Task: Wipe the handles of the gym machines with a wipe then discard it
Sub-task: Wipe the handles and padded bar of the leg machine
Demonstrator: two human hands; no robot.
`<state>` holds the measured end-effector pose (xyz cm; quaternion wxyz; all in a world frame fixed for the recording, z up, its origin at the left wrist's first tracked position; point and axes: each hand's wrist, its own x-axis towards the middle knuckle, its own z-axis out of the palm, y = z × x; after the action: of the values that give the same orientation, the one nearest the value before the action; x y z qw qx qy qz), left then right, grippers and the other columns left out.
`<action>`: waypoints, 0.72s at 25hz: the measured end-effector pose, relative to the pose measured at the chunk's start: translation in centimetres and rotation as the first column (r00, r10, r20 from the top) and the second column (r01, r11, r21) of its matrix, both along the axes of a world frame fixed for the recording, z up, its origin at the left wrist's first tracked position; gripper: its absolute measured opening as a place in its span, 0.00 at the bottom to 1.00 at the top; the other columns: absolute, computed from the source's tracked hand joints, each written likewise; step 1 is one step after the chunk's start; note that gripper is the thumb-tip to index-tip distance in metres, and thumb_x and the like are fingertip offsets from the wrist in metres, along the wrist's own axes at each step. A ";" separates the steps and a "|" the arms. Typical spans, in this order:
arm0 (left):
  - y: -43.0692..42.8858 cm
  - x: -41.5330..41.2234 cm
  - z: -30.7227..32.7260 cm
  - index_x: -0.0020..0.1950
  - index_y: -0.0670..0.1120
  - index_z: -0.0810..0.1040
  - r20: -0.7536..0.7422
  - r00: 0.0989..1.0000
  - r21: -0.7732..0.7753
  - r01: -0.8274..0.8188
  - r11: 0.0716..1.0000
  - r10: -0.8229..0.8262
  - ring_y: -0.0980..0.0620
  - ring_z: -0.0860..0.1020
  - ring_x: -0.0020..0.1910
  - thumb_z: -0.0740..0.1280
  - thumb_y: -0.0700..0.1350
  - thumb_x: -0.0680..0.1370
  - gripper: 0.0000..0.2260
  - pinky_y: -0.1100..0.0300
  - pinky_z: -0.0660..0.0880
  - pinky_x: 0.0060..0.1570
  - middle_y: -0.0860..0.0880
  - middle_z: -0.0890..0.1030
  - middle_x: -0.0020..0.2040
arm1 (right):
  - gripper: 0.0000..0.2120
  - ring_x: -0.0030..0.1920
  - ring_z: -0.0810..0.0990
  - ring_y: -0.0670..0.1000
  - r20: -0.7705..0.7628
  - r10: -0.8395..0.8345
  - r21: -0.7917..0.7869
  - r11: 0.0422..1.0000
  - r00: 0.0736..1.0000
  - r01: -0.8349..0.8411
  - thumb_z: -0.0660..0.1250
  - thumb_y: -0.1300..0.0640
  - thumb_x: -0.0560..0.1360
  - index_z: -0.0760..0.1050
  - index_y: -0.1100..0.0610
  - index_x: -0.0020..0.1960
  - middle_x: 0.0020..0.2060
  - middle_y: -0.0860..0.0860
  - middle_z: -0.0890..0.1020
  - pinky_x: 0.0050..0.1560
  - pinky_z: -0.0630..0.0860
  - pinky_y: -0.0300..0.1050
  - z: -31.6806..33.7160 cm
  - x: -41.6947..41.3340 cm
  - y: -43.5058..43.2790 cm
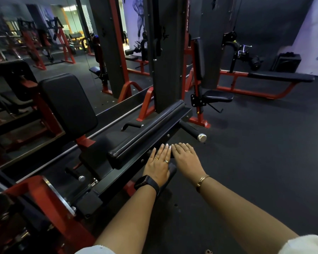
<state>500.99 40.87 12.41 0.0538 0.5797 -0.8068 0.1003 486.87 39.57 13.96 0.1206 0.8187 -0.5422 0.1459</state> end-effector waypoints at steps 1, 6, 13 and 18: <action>-0.1 -0.3 0.0 0.77 0.45 0.36 -0.008 1.000 -0.001 0.007 1.000 -0.007 0.52 0.37 0.76 0.59 0.48 0.79 0.36 0.53 0.29 0.70 0.48 0.40 0.79 | 0.23 0.69 0.70 0.56 0.003 0.011 -0.029 1.000 1.000 -0.011 0.63 0.62 0.76 0.68 0.60 0.70 0.65 0.55 0.75 0.72 0.60 0.53 0.1 -0.8 0.0; -0.9 -1.3 -0.3 0.77 0.46 0.36 -0.041 0.997 0.011 0.061 0.998 -0.060 0.53 0.36 0.76 0.59 0.48 0.79 0.36 0.54 0.36 0.73 0.49 0.40 0.79 | 0.21 0.53 0.81 0.60 0.407 -0.124 -0.117 0.976 0.905 0.186 0.73 0.74 0.63 0.79 0.66 0.56 0.50 0.62 0.82 0.56 0.77 0.53 -0.6 -4.6 0.9; -1.6 -3.3 -0.6 0.74 0.48 0.31 -0.082 0.994 0.020 0.073 0.997 -0.071 0.55 0.32 0.73 0.60 0.46 0.78 0.38 0.53 0.34 0.72 0.50 0.39 0.78 | 0.17 0.57 0.78 0.53 0.862 -0.448 0.473 0.879 0.238 -0.059 0.56 0.64 0.77 0.77 0.54 0.60 0.60 0.54 0.78 0.59 0.76 0.53 1.5 -2.4 -1.3; -1.9 -2.7 -0.7 0.74 0.49 0.33 -0.064 0.993 0.014 0.104 0.995 -0.103 0.56 0.33 0.73 0.62 0.47 0.78 0.39 0.56 0.33 0.71 0.51 0.40 0.79 | 0.22 0.67 0.69 0.51 0.909 -0.341 0.314 0.938 0.241 0.143 0.55 0.69 0.77 0.72 0.55 0.68 0.68 0.52 0.70 0.68 0.69 0.49 -0.1 0.6 2.4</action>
<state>498.33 39.01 11.70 0.0795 0.5406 -0.8344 0.0718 487.44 42.01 13.82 -0.2740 0.4806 -0.6353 0.5388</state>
